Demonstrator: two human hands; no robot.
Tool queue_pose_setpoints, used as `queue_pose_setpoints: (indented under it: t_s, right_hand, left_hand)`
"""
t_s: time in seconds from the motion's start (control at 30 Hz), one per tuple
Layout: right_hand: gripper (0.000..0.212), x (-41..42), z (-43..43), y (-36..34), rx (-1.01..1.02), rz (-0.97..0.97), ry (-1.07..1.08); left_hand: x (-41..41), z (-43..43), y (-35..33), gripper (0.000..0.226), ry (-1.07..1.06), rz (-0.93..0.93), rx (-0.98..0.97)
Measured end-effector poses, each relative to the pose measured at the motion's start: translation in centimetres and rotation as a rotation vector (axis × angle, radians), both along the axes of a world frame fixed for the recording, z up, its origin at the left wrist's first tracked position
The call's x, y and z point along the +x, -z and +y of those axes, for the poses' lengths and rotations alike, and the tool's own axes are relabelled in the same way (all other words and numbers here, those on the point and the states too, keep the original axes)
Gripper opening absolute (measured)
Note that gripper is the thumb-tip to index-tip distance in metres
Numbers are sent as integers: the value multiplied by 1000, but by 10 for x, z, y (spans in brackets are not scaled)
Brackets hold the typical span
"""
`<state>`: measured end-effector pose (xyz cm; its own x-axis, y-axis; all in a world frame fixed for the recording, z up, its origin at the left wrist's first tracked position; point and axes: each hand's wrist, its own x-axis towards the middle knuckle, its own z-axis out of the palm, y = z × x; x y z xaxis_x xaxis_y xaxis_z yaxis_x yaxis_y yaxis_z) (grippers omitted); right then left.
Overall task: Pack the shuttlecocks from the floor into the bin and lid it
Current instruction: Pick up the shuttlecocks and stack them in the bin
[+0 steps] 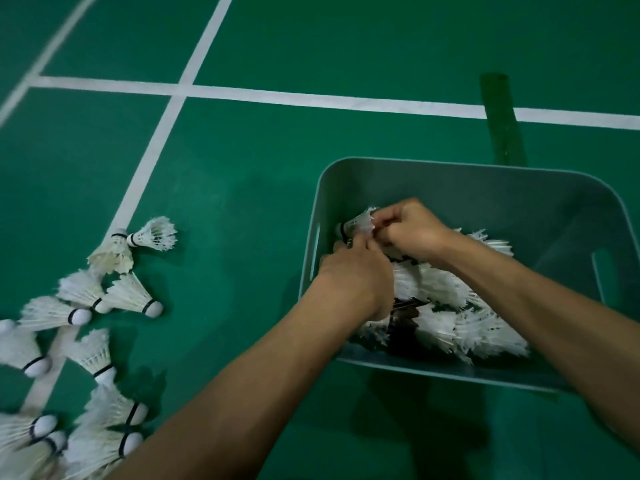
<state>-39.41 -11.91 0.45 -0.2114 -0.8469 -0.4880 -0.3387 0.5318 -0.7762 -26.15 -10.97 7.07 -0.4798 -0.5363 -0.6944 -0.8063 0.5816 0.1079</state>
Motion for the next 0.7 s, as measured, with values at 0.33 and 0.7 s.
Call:
queue_pose_setpoints:
  t_s: [0.33, 0.7]
  right_hand:
    - [41, -21, 33, -50, -115, 39, 240]
    - [32, 85, 101, -121, -521, 148, 113]
  left_hand:
    - [-6, -5, 2, 59, 1, -24, -52]
    - [109, 59, -70, 36, -262, 840, -369]
